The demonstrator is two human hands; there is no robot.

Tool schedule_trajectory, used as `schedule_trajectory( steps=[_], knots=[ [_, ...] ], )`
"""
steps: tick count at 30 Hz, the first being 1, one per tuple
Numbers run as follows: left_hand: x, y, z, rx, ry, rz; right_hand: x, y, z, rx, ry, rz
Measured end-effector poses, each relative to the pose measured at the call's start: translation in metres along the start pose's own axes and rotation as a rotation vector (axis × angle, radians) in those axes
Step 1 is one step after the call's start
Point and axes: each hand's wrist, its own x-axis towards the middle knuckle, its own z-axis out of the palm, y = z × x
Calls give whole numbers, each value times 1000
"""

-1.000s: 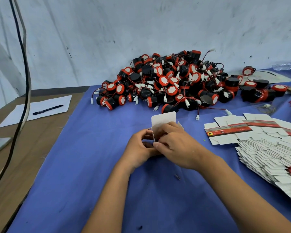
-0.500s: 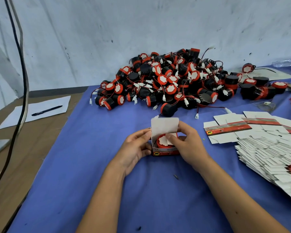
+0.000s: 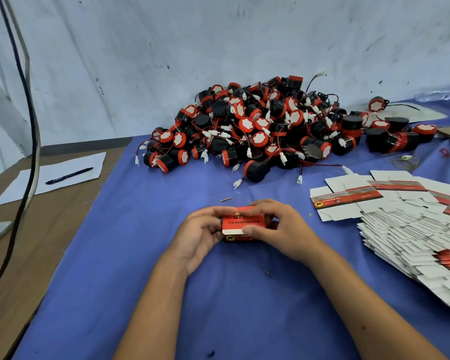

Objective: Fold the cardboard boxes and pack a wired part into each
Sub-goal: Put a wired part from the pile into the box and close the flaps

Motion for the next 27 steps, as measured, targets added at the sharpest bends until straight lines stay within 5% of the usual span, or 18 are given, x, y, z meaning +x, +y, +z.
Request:
schedule_trajectory(
  steps=[6,12,18,27],
  knots=[
    [-2,-9,4,545,42,219,2,8,2,-304,60,-227],
    [-2,-6,2,577,35,246,-1,14,-3,-457,-17,-256],
    [-3,-6,4,694,56,283,-2,6,2,-257,179,-272],
    [-1,-10,4,655,67,285,-2,2,7,-311,122,-139]
  ],
)
